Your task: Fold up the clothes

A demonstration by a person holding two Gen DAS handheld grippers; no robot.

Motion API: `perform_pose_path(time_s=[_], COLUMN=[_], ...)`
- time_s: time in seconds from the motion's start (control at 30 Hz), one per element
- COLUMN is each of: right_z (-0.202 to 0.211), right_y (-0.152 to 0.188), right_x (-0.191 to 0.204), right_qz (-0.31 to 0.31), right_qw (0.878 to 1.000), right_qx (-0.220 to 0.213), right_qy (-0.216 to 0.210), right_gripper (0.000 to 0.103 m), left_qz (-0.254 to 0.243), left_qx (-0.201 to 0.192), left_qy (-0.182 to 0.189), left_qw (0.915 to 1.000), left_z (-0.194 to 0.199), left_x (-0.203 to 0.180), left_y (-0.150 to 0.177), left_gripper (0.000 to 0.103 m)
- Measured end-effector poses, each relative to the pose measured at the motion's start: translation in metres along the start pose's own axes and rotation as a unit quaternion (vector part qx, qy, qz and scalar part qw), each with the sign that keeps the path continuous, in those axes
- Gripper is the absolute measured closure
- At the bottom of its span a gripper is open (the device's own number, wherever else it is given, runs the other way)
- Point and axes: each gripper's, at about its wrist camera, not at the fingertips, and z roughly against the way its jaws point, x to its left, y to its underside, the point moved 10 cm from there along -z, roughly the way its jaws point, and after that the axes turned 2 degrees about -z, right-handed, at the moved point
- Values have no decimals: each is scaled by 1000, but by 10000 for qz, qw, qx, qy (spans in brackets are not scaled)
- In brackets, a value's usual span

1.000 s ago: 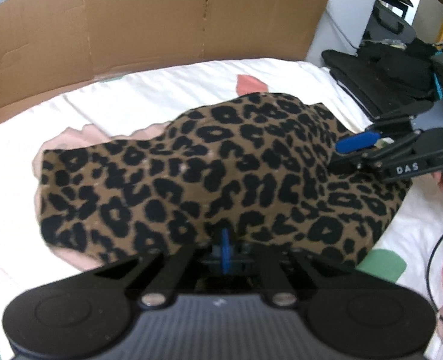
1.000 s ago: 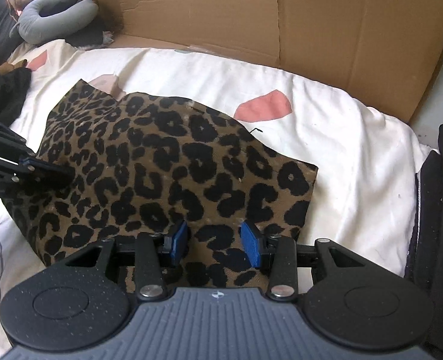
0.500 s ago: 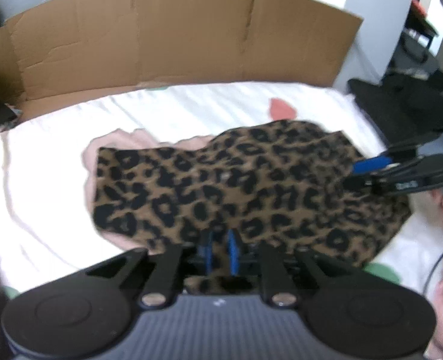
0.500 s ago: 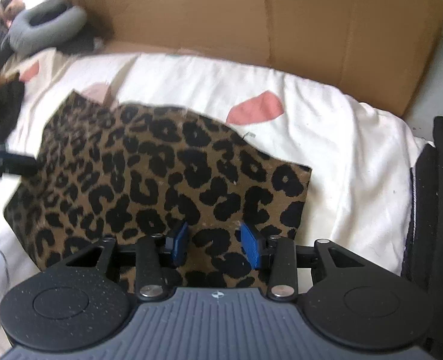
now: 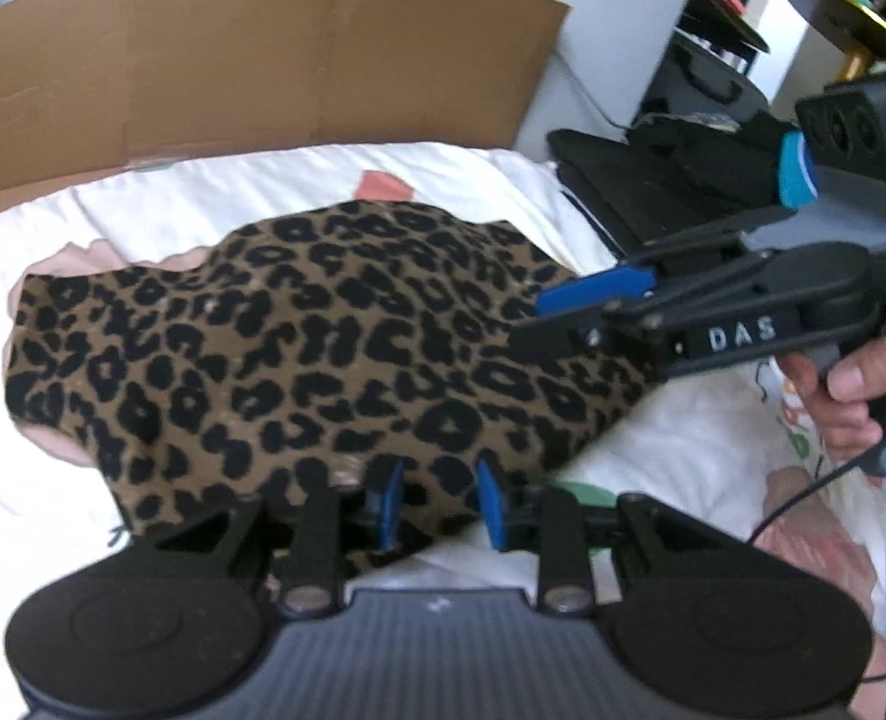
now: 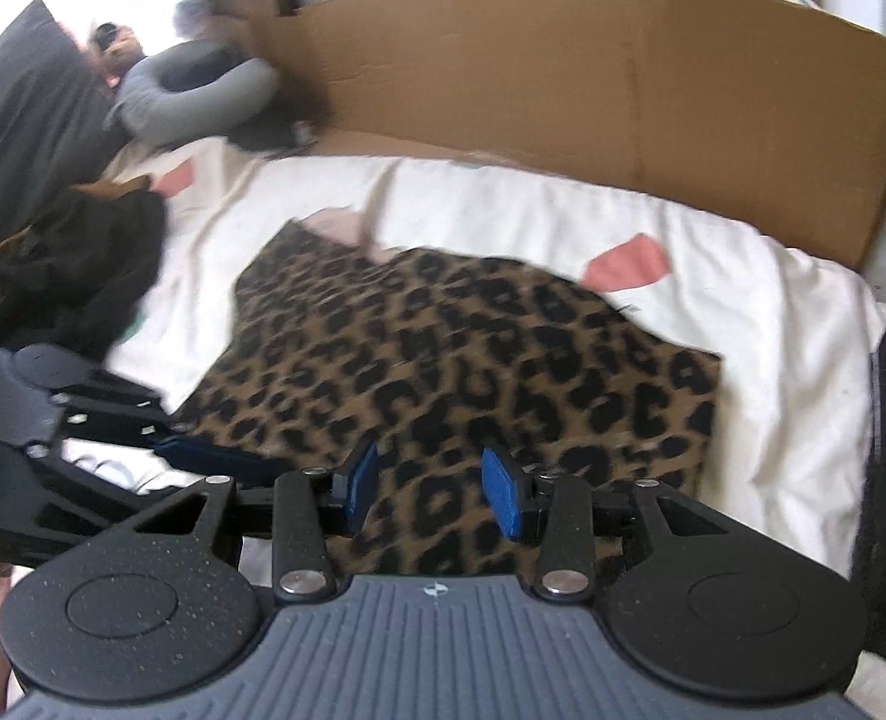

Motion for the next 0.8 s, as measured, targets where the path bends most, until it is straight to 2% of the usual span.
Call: perform_pose_path(time_s=[0.27,0.6,0.8], right_z=[-15,-29,-19], right_y=[32,49,52], right_x=[19,7,-9], right_qz=[358,1037,998], right_qw=[9988,9927,9922], right_qx=[333,451,478], right_qy=[53,417,579], right_gripper=[57,59,59], left_qz=[-275,-632,-568], left_qx=[111,144,182], left_qy=[-222,-296,-447], left_qw=[9993,9975,9972], left_z=[-18,-28,-17], left_x=[1,4,16], left_y=[9,14,20], left_gripper=[73,73,76])
